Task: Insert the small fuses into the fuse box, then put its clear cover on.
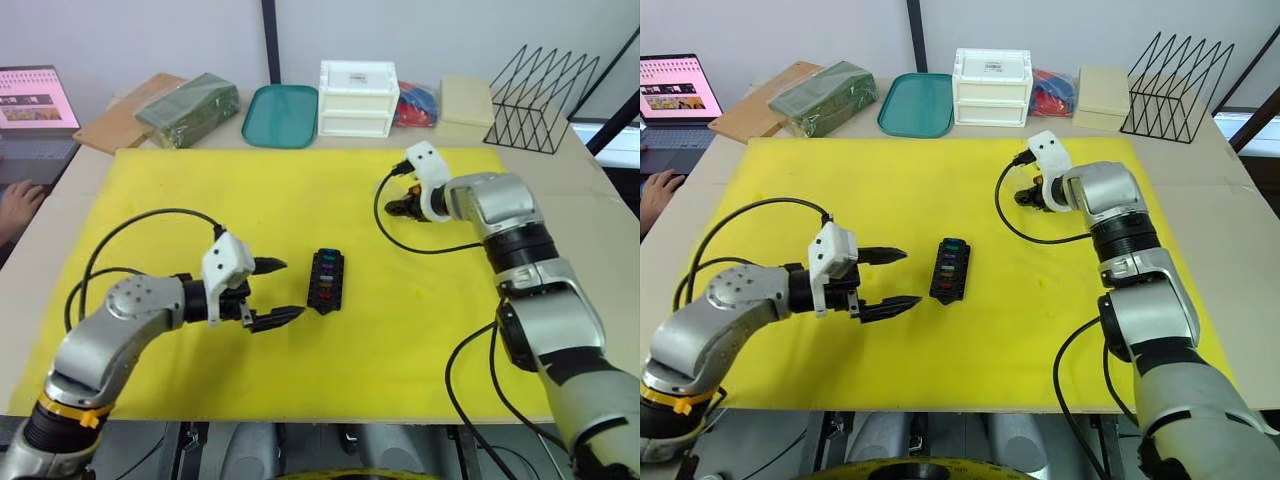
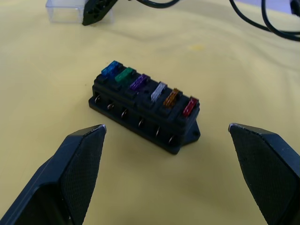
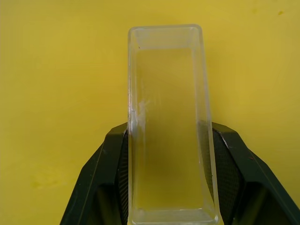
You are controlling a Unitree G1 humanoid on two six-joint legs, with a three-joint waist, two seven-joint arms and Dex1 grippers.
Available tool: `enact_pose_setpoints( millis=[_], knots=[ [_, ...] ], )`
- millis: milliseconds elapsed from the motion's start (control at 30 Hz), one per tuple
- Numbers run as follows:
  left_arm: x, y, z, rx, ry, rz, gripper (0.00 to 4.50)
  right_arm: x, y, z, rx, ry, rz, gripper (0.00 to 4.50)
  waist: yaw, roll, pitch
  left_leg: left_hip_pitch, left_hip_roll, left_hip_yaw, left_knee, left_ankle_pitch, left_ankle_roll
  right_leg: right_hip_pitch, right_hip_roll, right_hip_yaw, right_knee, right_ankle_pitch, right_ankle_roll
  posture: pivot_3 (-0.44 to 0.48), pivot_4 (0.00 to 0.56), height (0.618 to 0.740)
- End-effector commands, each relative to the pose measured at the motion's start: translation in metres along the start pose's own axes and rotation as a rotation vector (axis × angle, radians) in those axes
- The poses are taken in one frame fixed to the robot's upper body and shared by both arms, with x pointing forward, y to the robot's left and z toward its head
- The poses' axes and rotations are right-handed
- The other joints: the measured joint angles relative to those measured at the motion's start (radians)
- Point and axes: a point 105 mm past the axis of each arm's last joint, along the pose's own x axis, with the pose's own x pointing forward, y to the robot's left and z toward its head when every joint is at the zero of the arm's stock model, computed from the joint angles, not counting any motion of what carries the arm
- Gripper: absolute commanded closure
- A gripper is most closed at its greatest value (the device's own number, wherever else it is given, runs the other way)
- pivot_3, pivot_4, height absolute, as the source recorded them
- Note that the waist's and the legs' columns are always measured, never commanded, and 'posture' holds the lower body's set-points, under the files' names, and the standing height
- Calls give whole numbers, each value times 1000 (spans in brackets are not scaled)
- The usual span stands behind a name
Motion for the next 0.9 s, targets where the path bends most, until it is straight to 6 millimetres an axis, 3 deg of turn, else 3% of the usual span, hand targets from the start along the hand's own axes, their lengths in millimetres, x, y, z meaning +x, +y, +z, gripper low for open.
enact_pose_setpoints(
  millis=[33, 200, 333, 600, 900],
  knots=[
    [12, -19, -5, -5, 23, 12, 0, -15, 6, 22, -33, -66, 12, 2621, -1, 0, 0, 0, 0, 0, 0, 0, 0, 0, 0, 1, 0, 0, 0, 0, 150, 740],
    [24, -28, -24, -34, 82, 116, 0, -24, 18, 29, -41, -88, 43, 2621, 0, 0, 0, 1, 0, 0, 0, 0, 0, 0, 0, 2, 1, 0, 0, 0, 150, 740],
    [32, -23, -32, -43, 97, 238, 0, -28, 26, 33, -54, -104, 62, 2621, 1, 0, 0, 1, 0, 0, 0, 0, 0, 0, 0, 2, 1, 0, 0, 0, 150, 740],
    [53, -27, -39, -150, 50, 367, 0, -34, 36, 37, -71, -119, 79, 2621, 1, 0, 0, 1, 0, 0, 0, 0, 0, 0, 0, 3, 1, 0, 0, 0, 150, 740],
    [72, -16, -40, -185, 19, 534, 0, -39, 39, 41, -89, -133, 80, 2621, 3, 0, -1, 1, -1, 1, 0, 0, 0, 1, 0, 3, 0, 0, 0, 0, 150, 740]
  ],
)
